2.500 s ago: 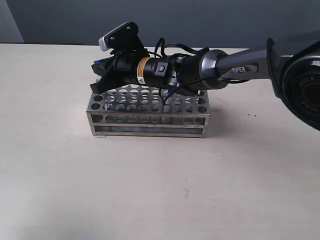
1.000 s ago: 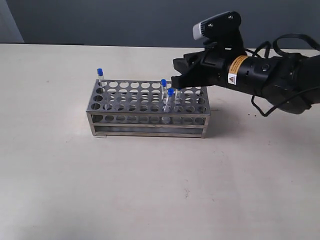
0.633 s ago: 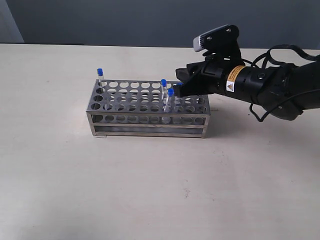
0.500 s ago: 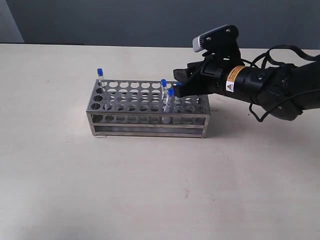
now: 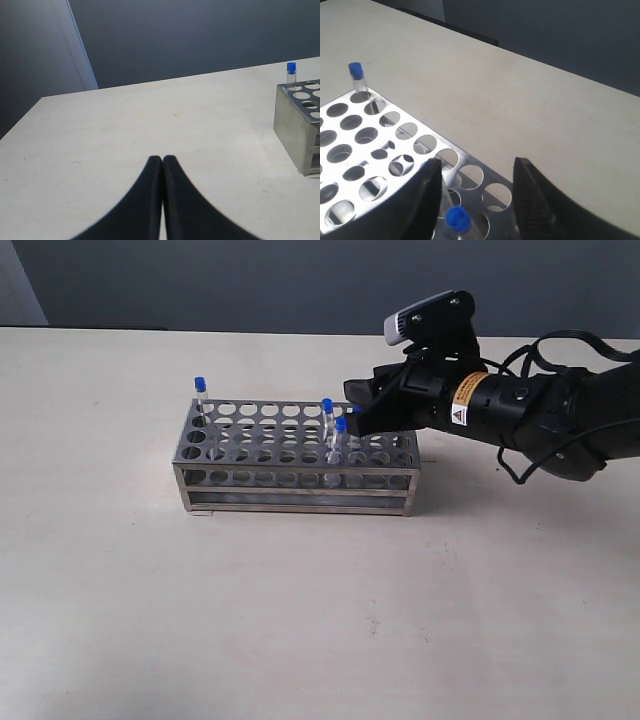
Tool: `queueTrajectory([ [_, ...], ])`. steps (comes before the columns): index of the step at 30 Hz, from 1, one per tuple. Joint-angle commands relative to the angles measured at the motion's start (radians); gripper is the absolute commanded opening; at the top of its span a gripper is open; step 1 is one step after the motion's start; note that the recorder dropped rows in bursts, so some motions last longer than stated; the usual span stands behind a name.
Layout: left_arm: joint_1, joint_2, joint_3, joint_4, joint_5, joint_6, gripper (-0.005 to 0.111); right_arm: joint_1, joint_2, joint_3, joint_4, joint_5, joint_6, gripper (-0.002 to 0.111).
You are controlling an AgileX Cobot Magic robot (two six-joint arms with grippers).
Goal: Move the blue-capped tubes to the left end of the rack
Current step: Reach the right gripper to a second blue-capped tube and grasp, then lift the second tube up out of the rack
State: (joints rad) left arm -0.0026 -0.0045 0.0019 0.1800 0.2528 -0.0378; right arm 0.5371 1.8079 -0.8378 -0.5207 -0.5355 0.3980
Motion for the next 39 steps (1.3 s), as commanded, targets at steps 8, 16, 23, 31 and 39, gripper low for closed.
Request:
queueTrajectory([
  [8, -0.007, 0.004, -0.002, -0.002, -0.013, -0.003, 0.0, -0.006, 0.083, 0.003, -0.01, -0.017, 0.006, 0.045],
  [16, -0.007, 0.004, -0.002, -0.002, -0.013, -0.003, 0.0, -0.006, 0.104, 0.003, -0.004, -0.019, 0.006, 0.039],
  [23, -0.007, 0.004, -0.002, -0.002, -0.013, -0.003, 0.0, -0.006, 0.104, 0.003, 0.009, -0.023, 0.006, -0.001],
  [31, -0.007, 0.004, -0.002, -0.002, -0.013, -0.003, 0.0, -0.006, 0.044, 0.003, 0.009, -0.012, 0.001, -0.001],
  [39, -0.007, 0.004, -0.002, -0.002, -0.013, -0.003, 0.0, -0.006, -0.128, 0.003, -0.043, 0.016, -0.005, -0.001],
])
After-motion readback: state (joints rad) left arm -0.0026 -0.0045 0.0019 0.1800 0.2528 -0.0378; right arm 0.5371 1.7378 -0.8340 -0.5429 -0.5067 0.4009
